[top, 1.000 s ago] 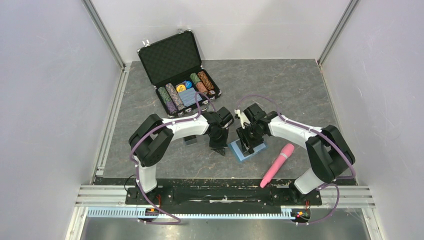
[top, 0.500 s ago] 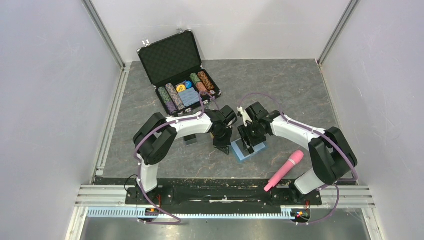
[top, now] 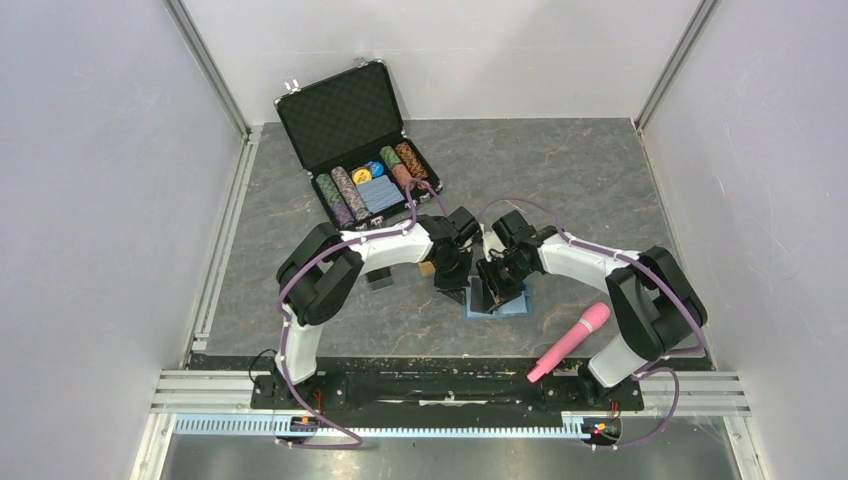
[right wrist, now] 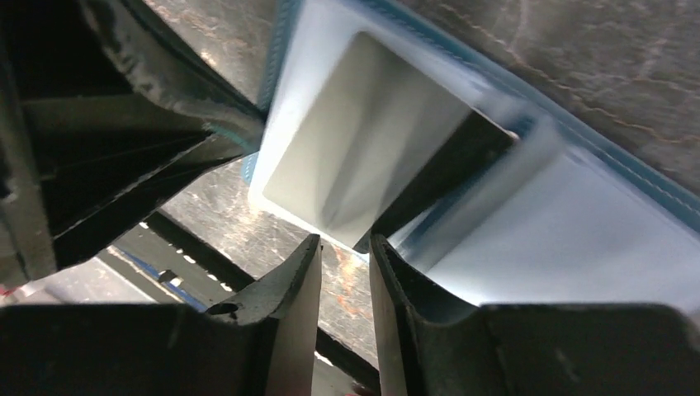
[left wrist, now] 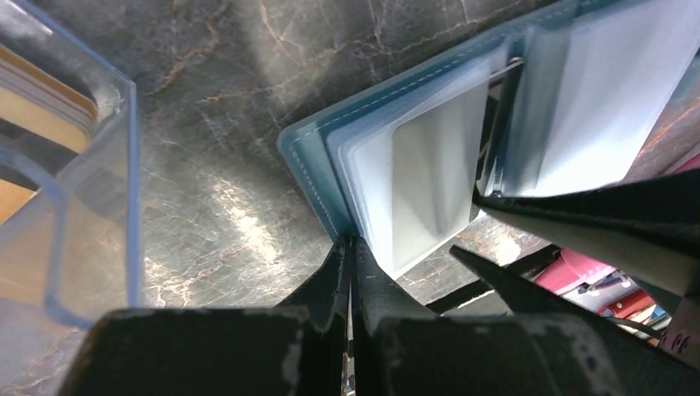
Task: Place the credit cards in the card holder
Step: Insert the credit card into the card holder.
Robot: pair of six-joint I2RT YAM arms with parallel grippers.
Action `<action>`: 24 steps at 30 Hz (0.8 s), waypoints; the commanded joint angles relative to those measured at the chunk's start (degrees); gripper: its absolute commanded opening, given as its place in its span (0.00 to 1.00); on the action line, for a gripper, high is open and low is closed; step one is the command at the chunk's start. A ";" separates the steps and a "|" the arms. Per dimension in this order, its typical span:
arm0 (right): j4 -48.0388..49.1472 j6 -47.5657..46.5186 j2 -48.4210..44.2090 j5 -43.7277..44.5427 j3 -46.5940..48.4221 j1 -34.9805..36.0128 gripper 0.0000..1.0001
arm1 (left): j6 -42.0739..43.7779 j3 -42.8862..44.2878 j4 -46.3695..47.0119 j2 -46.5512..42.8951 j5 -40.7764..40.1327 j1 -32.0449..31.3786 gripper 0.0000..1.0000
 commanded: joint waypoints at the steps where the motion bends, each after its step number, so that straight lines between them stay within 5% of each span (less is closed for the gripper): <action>1: 2.92 0.48 1.83 -8.74 1.34 0.69 0.29 | 1.88 0.35 -3.20 2.88 -2.33 0.49 0.02; 24: 2.02 1.46 1.33 -3.79 1.20 -5.40 0.30 | 3.92 1.22 -8.23 1.47 -8.18 0.52 0.06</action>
